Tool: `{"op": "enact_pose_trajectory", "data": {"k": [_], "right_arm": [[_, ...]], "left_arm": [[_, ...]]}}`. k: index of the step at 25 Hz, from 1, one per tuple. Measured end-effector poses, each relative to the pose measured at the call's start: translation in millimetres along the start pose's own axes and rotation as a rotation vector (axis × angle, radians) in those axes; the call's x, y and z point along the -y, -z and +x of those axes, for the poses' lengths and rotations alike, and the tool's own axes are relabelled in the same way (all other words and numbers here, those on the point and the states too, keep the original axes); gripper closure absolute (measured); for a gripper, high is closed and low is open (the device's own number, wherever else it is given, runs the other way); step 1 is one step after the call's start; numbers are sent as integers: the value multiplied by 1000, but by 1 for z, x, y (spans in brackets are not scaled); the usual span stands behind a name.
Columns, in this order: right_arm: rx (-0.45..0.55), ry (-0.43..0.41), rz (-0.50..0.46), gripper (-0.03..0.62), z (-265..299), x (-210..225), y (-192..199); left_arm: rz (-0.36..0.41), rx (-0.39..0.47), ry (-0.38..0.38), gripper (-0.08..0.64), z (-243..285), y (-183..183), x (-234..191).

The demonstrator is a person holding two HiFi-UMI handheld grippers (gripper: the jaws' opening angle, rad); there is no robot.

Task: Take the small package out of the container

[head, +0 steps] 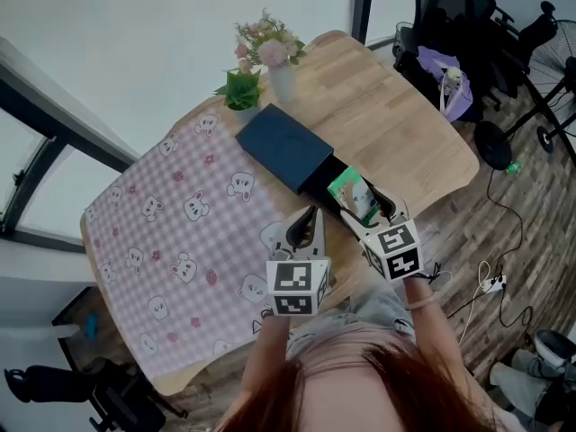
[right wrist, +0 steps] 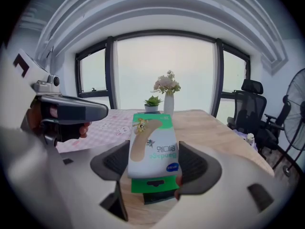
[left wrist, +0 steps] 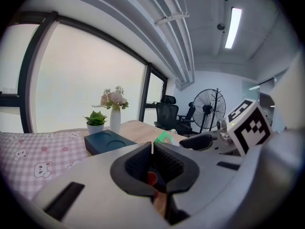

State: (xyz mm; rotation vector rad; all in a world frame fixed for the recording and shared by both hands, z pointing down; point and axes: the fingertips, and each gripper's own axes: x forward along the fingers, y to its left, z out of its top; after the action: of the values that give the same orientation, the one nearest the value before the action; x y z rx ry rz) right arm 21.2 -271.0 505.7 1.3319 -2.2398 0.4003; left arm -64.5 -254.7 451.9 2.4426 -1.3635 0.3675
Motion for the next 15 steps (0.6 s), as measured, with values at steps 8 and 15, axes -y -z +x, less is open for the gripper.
{"op": "enact_pose_trajectory", "data": {"k": [8,15], "right_arm": [[101,-9,80,275,-24,9,-22],[204,-17,88,275,-59,14,-44]], "left_arm": [[80,69,-16,543,-16,-38,14],[110,131,-3,543,-35,-65,41]]}}
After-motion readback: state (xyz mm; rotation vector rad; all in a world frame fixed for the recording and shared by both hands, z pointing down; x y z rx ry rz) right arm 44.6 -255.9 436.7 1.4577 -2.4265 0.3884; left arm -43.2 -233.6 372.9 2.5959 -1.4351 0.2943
